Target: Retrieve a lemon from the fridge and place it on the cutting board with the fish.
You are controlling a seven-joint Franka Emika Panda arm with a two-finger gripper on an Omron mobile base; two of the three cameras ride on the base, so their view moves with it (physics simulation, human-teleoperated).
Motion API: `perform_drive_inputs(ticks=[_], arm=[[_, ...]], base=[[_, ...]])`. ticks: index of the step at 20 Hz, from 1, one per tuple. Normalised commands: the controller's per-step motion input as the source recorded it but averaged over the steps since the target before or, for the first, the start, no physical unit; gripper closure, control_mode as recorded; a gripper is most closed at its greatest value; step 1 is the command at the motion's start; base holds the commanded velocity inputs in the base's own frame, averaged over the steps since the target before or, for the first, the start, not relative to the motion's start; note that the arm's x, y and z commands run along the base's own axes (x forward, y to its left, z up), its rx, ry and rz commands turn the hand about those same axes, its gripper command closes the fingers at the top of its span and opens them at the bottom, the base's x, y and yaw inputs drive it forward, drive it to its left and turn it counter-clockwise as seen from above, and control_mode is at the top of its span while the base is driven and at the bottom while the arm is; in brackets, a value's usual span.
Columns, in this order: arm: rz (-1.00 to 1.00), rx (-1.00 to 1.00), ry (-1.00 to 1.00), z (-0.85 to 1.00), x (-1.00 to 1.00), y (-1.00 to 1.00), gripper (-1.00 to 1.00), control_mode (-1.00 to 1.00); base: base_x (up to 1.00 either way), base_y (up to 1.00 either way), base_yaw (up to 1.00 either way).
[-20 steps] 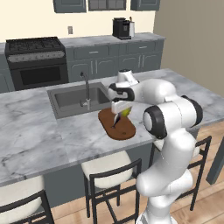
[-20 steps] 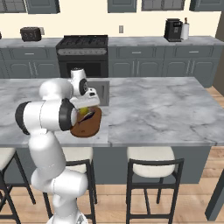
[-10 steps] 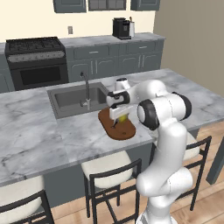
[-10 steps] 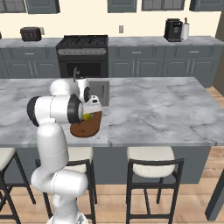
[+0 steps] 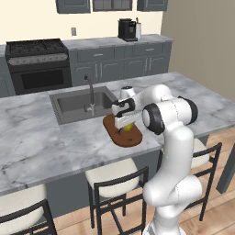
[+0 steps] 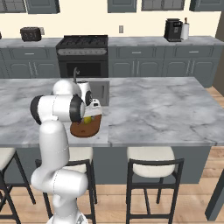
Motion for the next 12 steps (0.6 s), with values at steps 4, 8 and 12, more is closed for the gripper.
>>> perform_drive_inputs(ticks=[4,8,12], arm=[[0.00,0.00,-0.01,-0.10,0.00,0.00,1.00,-1.00],[0.00,0.00,0.00,-0.05,-0.01,0.00,-1.00,-1.00],[0.00,0.00,0.00,0.00,0.00,0.00,-1.00,-1.00]], base=[[0.00,0.00,0.00],[0.00,0.00,0.00],[0.00,0.00,0.00]])
